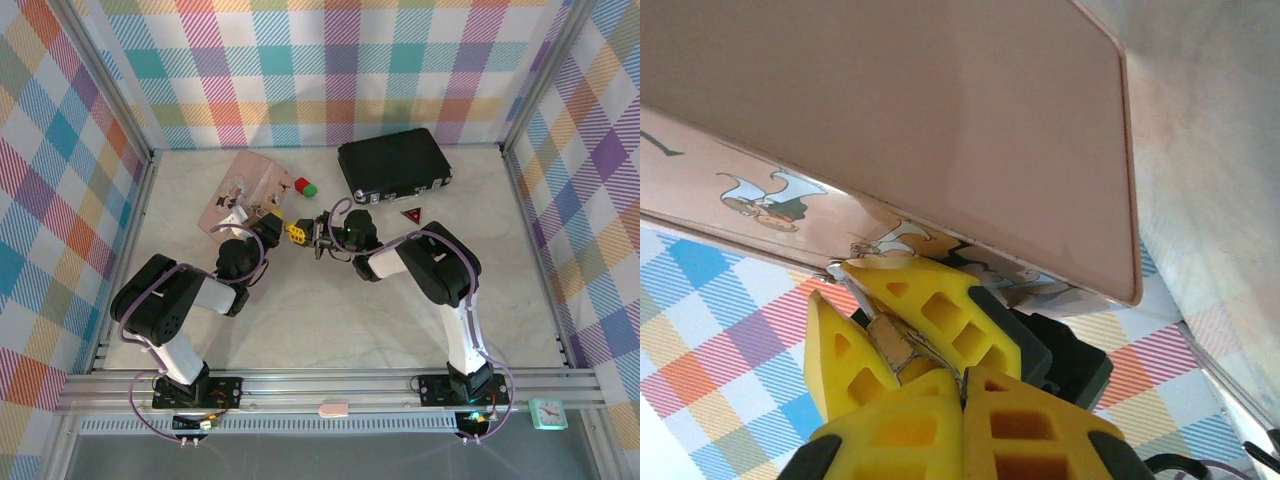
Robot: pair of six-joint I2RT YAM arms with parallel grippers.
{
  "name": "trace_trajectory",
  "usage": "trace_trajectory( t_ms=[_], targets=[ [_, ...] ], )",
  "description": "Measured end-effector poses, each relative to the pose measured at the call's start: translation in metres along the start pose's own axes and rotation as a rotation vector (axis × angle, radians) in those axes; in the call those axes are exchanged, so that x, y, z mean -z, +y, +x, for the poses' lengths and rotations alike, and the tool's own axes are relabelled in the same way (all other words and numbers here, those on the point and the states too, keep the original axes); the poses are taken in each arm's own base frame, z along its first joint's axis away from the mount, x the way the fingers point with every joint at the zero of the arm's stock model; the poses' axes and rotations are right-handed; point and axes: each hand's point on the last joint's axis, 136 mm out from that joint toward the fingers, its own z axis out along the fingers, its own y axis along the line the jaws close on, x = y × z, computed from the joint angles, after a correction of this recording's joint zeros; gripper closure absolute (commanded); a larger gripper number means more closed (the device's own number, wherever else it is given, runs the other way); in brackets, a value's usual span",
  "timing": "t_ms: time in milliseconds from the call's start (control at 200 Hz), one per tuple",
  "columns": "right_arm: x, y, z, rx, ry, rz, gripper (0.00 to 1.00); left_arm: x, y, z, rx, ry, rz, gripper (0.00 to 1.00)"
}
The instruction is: Unlock the padlock with the key
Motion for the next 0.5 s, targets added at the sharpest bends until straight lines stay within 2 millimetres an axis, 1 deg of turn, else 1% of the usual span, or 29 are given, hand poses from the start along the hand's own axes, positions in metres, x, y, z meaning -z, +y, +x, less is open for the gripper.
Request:
trace_trajectory(
  t_ms=[115, 245, 280, 350, 430, 500],
  targets=[
    [0.006, -0.012, -0.001, 0.006, 0.0, 0.025, 0.85, 0.002, 0.004, 0.013, -0.023, 0.068, -0.03, 1.0],
    [0.012, -0.024, 0.0, 0.093, 0.015, 0.054, 0.79, 0.009, 0.005, 0.023, -0.058, 0.145, -0.076, 1.0],
    [0.014, -0.027, -0.002, 0.12, 0.007, 0.061, 0.77, 0.011, 0.006, 0.026, -0.065, 0.166, -0.089, 1.0],
    [0.024, -0.031, -0.015, 0.181, -0.032, 0.081, 0.75, 0.017, 0.008, 0.035, -0.086, 0.216, -0.114, 1.0],
    [0.041, -0.033, -0.028, 0.259, -0.087, 0.124, 0.72, 0.022, 0.012, 0.045, -0.111, 0.27, -0.138, 1.0],
    [0.054, -0.032, -0.034, 0.331, -0.125, 0.165, 0.7, 0.026, 0.016, 0.053, -0.132, 0.312, -0.155, 1.0]
  ],
)
